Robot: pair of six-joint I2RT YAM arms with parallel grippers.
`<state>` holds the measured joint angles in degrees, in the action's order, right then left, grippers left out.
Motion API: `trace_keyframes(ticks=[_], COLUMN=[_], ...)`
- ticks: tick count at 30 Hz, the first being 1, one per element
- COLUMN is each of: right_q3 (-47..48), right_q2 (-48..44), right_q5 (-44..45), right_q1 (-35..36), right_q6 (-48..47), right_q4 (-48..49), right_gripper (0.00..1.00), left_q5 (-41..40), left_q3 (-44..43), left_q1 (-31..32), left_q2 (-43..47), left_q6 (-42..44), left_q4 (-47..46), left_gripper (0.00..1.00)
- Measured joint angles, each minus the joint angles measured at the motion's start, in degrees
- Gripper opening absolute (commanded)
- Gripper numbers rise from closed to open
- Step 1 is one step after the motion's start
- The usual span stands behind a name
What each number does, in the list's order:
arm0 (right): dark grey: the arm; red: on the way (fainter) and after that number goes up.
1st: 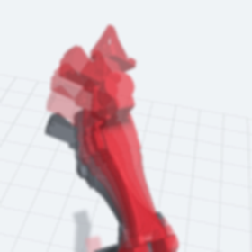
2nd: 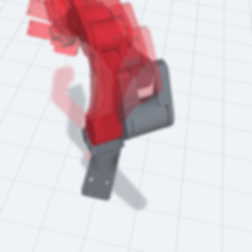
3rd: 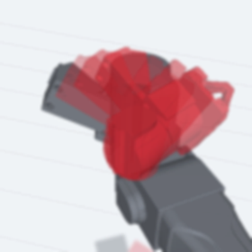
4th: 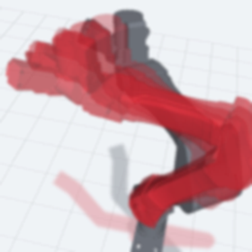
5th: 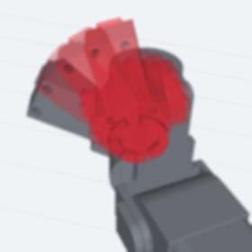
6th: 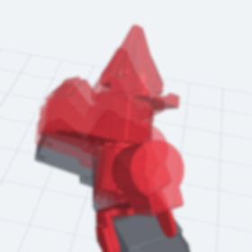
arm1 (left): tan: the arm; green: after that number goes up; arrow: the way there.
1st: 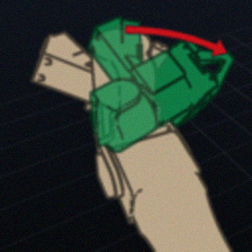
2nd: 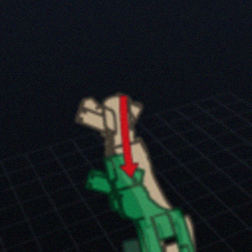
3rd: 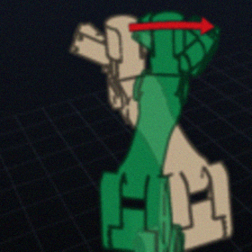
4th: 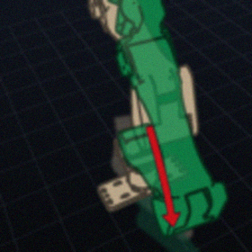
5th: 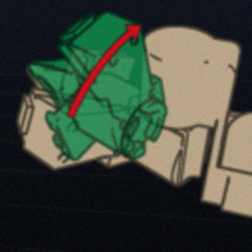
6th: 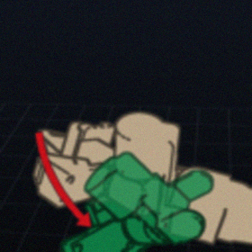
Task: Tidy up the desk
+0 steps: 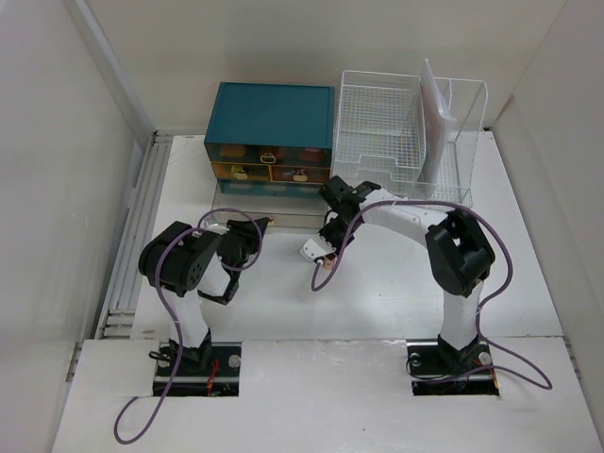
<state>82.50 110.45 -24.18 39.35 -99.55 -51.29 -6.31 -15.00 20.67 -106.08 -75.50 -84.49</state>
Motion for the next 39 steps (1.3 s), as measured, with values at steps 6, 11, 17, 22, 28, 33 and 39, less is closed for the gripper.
trace_keyframes(ticks=[6,11,17,22,28,33,39], right_q3=[0.1,1.9,3.1,5.7,8.3,9.9,12.0], right_q2=[2.0,4.5,5.4,6.6,9.4,10.5,11.7], right_q5=[-0.3,-0.3,0.0,0.8,1.7,2.5,3.7], right_q1=[0.6,1.6,2.0,2.0,2.2,2.6,3.2], right_q6=[0.9,1.9,2.8,3.3,3.0,2.3,2.0], right_q4=[2.1,3.3,4.9,4.8,2.4,0.2,-2.0], right_gripper=[0.34,0.34,0.39,0.46,0.48,0.34,0.20], left_q5=[-0.2,-0.6,-0.9,-1.6,-2.5,-3.1,-3.3], left_q3=[0.6,0.9,1.2,2.1,3.3,4.1,4.5], left_q1=[0.3,0.5,0.8,1.2,2.5,3.6,3.9], left_q2=[0.5,0.6,0.6,0.5,0.5,0.4,-0.2], left_q6=[0.1,0.1,0.0,0.0,-0.4,-0.9,-1.5], left_q4=[0.2,0.0,-0.3,-0.9,-2.1,-3.0,-4.0], left_gripper=[0.00,0.00,0.00,0.00,0.00,0.00,0.00])
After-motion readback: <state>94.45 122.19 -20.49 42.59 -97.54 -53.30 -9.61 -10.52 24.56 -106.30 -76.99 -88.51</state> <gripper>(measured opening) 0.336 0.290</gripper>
